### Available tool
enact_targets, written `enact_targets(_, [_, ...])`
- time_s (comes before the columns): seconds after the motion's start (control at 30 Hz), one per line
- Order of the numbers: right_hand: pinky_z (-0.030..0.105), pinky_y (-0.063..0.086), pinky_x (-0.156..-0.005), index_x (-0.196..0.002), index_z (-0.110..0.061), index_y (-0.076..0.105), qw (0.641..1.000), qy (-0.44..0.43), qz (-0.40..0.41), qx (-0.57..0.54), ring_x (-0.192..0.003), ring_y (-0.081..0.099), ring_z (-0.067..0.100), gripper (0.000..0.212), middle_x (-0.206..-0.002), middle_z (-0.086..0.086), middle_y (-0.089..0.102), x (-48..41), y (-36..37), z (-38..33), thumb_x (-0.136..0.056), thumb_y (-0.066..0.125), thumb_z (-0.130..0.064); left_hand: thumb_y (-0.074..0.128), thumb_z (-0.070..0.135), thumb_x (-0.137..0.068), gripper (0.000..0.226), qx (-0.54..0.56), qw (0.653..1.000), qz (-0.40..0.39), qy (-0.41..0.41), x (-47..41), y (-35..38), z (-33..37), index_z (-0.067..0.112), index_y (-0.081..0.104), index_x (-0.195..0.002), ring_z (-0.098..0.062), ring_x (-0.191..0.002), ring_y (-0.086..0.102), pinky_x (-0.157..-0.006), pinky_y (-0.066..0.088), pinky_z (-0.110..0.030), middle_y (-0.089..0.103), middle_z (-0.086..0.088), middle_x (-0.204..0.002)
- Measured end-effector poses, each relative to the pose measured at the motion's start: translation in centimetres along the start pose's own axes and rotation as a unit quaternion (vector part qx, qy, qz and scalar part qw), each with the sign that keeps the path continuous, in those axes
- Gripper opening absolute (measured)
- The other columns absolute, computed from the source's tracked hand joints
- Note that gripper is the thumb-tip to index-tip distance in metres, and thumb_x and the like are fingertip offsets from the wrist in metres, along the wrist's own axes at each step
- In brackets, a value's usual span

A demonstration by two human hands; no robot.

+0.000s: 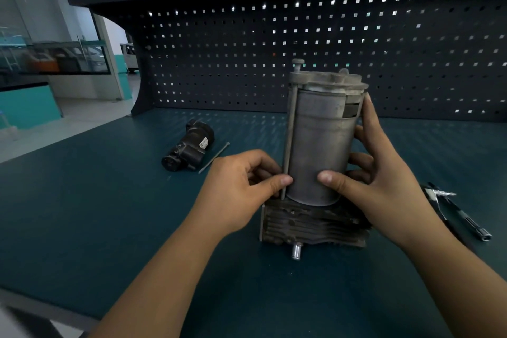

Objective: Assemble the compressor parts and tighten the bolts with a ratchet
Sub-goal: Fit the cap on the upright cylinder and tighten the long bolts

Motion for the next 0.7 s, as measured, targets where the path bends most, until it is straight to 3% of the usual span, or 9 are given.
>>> enact_targets(0.13, [0.022,0.05,-0.087,-0.13,-0.069,0.003,1.0,0.001,0.0,0.004,-0.109,0.056,-0.006,0.098,-0.133,-0.042,0.037,0.0,0.0,-0.1,-0.057,0.066,-0.054,0.076,0.019,-0.073,0.02,-0.025,1.0,-0.002,0.017,0.2,-0.1,0.4,0.033,0.064,-0.066,-0.012,-0.062,0.065,-0.061,0.056,-0.026,0.067,0.008,-0.066])
enact_targets(0.4, [0.032,0.05,-0.09,-0.132,-0.068,0.002,1.0,0.0,-0.002,0.003,-0.111,0.056,-0.002,0.099,-0.136,-0.038,0.038,0.0,0.0,-0.1,-0.059,0.066,-0.055,0.073,0.023,-0.076,0.013,-0.106,0.994,-0.03,0.021,-0.1,-0.5,1.5,0.027,0.064,-0.068,-0.009,-0.063,0.063,-0.065,0.053,-0.03,0.067,0.006,-0.067])
enact_targets(0.6, [0.032,0.051,-0.089,-0.131,-0.071,0.002,1.0,-0.001,-0.002,0.001,-0.11,0.057,-0.002,0.097,-0.134,-0.041,0.038,-0.1,0.1,0.0,-0.059,0.066,-0.055,0.062,0.038,-0.083,0.014,-0.255,0.961,-0.062,0.088,-0.2,-0.3,3.2,0.026,0.063,-0.076,0.001,-0.07,0.059,-0.058,0.039,-0.012,0.063,0.016,-0.067])
enact_targets(0.7, [0.031,0.051,-0.089,-0.13,-0.071,0.002,1.0,0.001,-0.002,0.004,-0.111,0.056,-0.003,0.097,-0.134,-0.04,0.037,-0.1,0.0,0.0,-0.059,0.066,-0.056,0.064,0.055,-0.069,0.025,-0.221,0.973,-0.029,0.056,-0.6,-0.8,3.3,0.031,0.057,-0.072,0.008,-0.07,0.056,-0.057,0.039,-0.005,0.061,0.015,-0.065])
Point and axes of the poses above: each hand's wrist, its own x-axis away from the middle knuckle, its own y-axis out of the palm, z = x × y, the point moved 5 cm from there along -x, towards the middle knuckle
